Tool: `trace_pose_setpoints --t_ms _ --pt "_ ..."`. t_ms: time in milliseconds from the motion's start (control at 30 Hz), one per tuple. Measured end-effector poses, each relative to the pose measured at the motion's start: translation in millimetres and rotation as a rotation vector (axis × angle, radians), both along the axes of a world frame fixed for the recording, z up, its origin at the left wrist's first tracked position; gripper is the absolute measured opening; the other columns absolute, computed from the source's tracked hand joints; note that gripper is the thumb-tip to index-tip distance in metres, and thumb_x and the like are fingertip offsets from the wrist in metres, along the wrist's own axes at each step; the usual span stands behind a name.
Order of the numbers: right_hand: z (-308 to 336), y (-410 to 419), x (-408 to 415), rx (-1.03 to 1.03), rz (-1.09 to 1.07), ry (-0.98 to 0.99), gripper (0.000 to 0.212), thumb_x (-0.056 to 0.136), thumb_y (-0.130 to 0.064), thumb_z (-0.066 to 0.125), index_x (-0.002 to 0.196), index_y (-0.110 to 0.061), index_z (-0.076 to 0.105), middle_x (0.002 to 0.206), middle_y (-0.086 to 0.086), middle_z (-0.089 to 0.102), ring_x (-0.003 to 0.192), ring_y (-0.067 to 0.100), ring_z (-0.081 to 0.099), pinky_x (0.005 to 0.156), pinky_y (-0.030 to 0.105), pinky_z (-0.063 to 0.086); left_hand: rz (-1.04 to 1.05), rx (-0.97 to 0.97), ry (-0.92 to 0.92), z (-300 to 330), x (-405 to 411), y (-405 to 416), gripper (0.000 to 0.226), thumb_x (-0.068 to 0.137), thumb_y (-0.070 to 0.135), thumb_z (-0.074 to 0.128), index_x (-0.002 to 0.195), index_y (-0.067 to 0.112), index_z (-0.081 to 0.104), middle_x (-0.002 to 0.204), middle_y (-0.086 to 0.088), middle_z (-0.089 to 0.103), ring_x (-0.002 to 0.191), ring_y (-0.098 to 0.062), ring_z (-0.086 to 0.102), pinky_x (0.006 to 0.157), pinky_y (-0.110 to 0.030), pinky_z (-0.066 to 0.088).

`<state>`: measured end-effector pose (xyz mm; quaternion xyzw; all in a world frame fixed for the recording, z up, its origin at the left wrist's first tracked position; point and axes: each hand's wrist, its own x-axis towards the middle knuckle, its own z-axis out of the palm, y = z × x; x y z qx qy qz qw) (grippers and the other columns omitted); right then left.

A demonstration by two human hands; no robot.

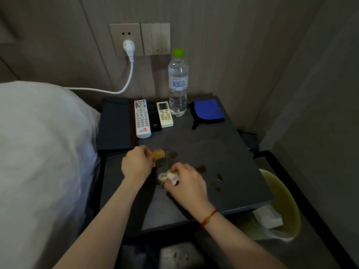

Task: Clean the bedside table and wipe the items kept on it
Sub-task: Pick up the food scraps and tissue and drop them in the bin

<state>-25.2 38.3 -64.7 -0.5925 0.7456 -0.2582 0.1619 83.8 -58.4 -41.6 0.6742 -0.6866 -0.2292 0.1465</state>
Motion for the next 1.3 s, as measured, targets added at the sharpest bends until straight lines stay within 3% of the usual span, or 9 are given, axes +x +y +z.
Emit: trace_pose_setpoints --t_ms 100,300,433,533,667,767,1000,1200,1300 --pt "10 15 -56 -0.028 -0.289 -0.118 0.025 0.078 -0.042 0.06 0.094 -0.023 0.061 0.098 0.003 0.064 0.093 0.024 0.059 0.067 0.028 0.04 -0.042 0.097 0.22 15 -52 13 0.01 0.084 0.025 0.065 0.091 0.02 0.069 0.096 -0.008 0.07 0.095 -0.026 0.064 0.085 -0.039 0.053" --pt "-4 67 -177 0.088 -0.688 -0.241 0.029 0.081 -0.044 0.061 0.094 -0.019 0.063 0.095 0.011 0.067 0.093 0.034 0.061 0.074 0.033 0.045 -0.233 0.133 0.28 0 -187 66 0.014 0.083 0.027 0.066 0.095 0.021 0.072 0.102 -0.006 0.07 0.098 -0.024 0.064 0.087 -0.036 0.053" --pt "-31 105 -234 0.165 -0.793 -0.237 0.024 0.082 -0.034 0.063 0.09 -0.012 0.063 0.074 -0.002 0.056 0.061 0.012 0.046 0.065 0.026 0.038 -0.365 0.16 0.231 -20 -257 99 0.016 0.085 0.026 0.062 0.097 0.02 0.072 0.103 -0.005 0.07 0.095 -0.023 0.065 0.08 -0.033 0.054" --pt "-50 116 -257 0.217 -0.801 -0.266 0.018 0.08 -0.029 0.065 0.086 -0.012 0.062 0.075 0.0 0.059 0.059 0.009 0.047 0.062 0.026 0.04 -0.476 0.171 0.114 -32 -296 114 0.018 0.089 0.021 0.059 0.101 0.016 0.071 0.103 -0.007 0.07 0.096 -0.025 0.065 0.078 -0.034 0.055" --pt "-63 109 -276 0.295 -0.802 -0.357 0.039 0.083 -0.027 0.063 0.117 -0.01 0.059 0.11 0.013 0.064 0.094 0.027 0.062 0.079 0.034 0.052 -0.545 0.214 -0.013 -42 -324 118 0.03 0.09 0.009 0.052 0.119 0.013 0.06 0.117 -0.011 0.062 0.107 -0.029 0.06 0.087 -0.038 0.053" --pt "-61 104 -285 0.338 -0.826 -0.338 0.043 0.085 -0.029 0.058 0.127 -0.021 0.053 0.119 0.013 0.06 0.103 0.032 0.06 0.086 0.04 0.052 -0.539 0.199 0.02 -40 -329 115 0.031 0.092 0.01 0.05 0.122 0.013 0.059 0.121 -0.011 0.061 0.111 -0.03 0.058 0.088 -0.037 0.051" --pt "-37 89 -273 0.083 -0.657 -0.371 0.032 0.088 -0.009 0.047 0.117 -0.017 0.06 0.103 0.006 0.063 0.078 0.01 0.058 0.067 0.022 0.048 -0.527 0.235 0.233 -26 -306 110 0.035 0.091 0.01 0.048 0.124 0.014 0.059 0.124 -0.012 0.06 0.112 -0.03 0.058 0.093 -0.04 0.05" --pt "5 56 -221 -0.034 -0.497 -0.316 0.027 0.085 -0.004 0.051 0.105 -0.012 0.067 0.094 0.006 0.066 0.089 0.018 0.06 0.078 0.023 0.041 -0.438 0.087 0.343 1 -249 94 0.027 0.09 0.008 0.048 0.111 0.014 0.065 0.109 -0.009 0.067 0.098 -0.024 0.063 0.08 -0.032 0.053" --pt "24 31 -184 -0.05 -0.411 -0.289 0.025 0.084 -0.006 0.054 0.103 -0.013 0.068 0.098 0.009 0.069 0.091 0.021 0.062 0.077 0.021 0.041 -0.353 0.018 0.321 16 -208 76 0.03 0.089 0.009 0.048 0.113 0.015 0.064 0.113 -0.008 0.066 0.105 -0.024 0.062 0.087 -0.033 0.052"
